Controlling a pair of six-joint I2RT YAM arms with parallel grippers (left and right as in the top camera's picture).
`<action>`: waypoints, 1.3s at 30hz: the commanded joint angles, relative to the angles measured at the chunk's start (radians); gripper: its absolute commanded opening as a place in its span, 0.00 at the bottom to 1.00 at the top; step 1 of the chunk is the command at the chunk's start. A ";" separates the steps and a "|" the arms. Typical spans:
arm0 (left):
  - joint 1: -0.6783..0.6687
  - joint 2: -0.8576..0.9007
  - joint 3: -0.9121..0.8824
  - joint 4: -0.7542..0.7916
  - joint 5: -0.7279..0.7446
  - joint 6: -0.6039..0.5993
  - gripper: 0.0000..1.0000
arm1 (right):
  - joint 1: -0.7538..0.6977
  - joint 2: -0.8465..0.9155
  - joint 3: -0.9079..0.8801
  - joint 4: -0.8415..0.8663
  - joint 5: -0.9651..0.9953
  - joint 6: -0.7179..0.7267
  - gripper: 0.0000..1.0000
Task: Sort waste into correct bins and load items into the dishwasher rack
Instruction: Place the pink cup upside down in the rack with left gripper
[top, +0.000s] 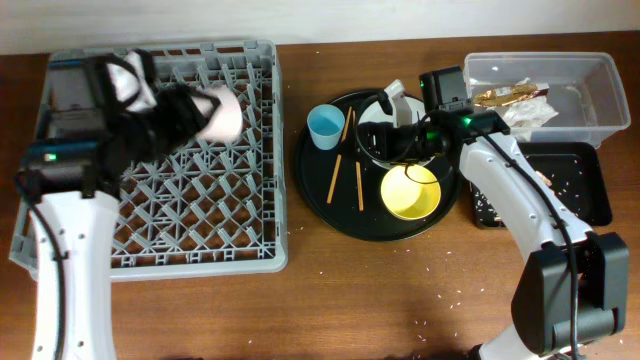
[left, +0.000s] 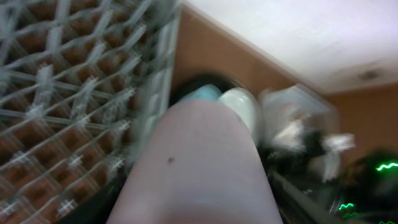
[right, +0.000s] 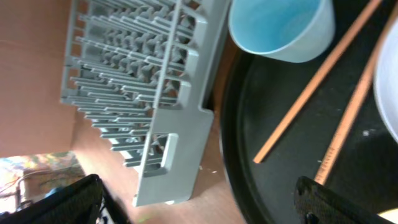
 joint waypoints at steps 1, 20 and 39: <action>-0.127 0.010 0.017 -0.190 -0.362 0.107 0.43 | -0.001 0.006 -0.002 -0.011 0.071 -0.015 0.99; -0.365 0.526 0.007 -0.327 -0.520 0.106 0.73 | -0.001 0.006 -0.002 -0.030 0.071 -0.015 0.99; -0.174 0.524 0.560 -0.485 -0.522 0.080 0.76 | 0.162 0.228 -0.001 0.399 0.578 0.373 0.79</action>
